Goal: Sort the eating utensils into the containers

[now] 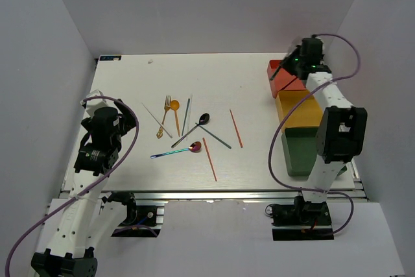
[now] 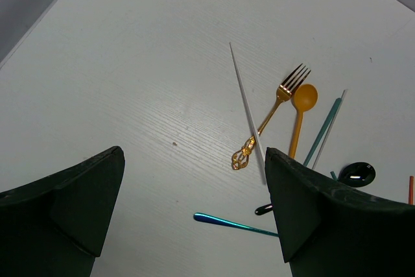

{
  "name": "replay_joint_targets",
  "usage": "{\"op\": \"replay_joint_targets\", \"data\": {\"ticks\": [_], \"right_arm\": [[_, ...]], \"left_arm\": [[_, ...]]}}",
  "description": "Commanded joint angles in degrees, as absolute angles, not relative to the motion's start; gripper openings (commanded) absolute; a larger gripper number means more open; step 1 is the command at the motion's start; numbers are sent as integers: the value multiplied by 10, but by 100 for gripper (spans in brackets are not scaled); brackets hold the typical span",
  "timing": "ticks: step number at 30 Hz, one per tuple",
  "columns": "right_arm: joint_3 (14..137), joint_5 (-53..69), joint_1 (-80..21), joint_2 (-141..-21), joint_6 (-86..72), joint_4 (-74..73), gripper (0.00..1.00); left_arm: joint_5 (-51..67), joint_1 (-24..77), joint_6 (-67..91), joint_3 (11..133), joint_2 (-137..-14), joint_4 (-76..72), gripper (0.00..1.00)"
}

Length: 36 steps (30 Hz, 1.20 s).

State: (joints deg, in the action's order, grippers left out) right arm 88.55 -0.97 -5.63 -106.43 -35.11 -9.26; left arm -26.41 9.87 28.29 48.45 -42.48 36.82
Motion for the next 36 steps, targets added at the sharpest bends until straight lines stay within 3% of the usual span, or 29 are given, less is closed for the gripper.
{"op": "replay_joint_targets", "data": {"ticks": [1, 5, 16, 18, 21, 22, 23, 33, 34, 36], "right_arm": [[921, 58, 4, -1110, -468, -61, 0], [1018, 42, 40, -1192, -483, -104, 0], [1062, 40, 68, -1270, -523, -105, 0], [1050, 33, 68, -1264, -527, -98, 8], [1024, 33, 68, -1252, -533, -85, 30], [1023, 30, 68, -1250, -533, -86, 43], [1022, 26, 68, -1248, -532, -89, 48], [1061, 11, 51, -1210, -470, -133, 67], [1059, 7, 43, -1187, -455, -145, 75], [1035, 3, 18, -1153, -426, -154, 76]], "left_arm": [[-261, 97, 279, 484, -420, 357, 98], [-260, 97, 279, 484, -418, 357, 98], [-254, 98, 275, 483, -424, 354, 98], [-254, 97, 275, 483, -425, 354, 98], [-253, 97, 275, 483, -425, 353, 98], [-253, 98, 275, 483, -426, 353, 98], [-253, 97, 275, 483, -427, 353, 98], [-253, 97, 274, 483, -432, 352, 98], [-254, 97, 275, 483, -438, 352, 98], [-254, 98, 275, 485, -447, 351, 98]]}}
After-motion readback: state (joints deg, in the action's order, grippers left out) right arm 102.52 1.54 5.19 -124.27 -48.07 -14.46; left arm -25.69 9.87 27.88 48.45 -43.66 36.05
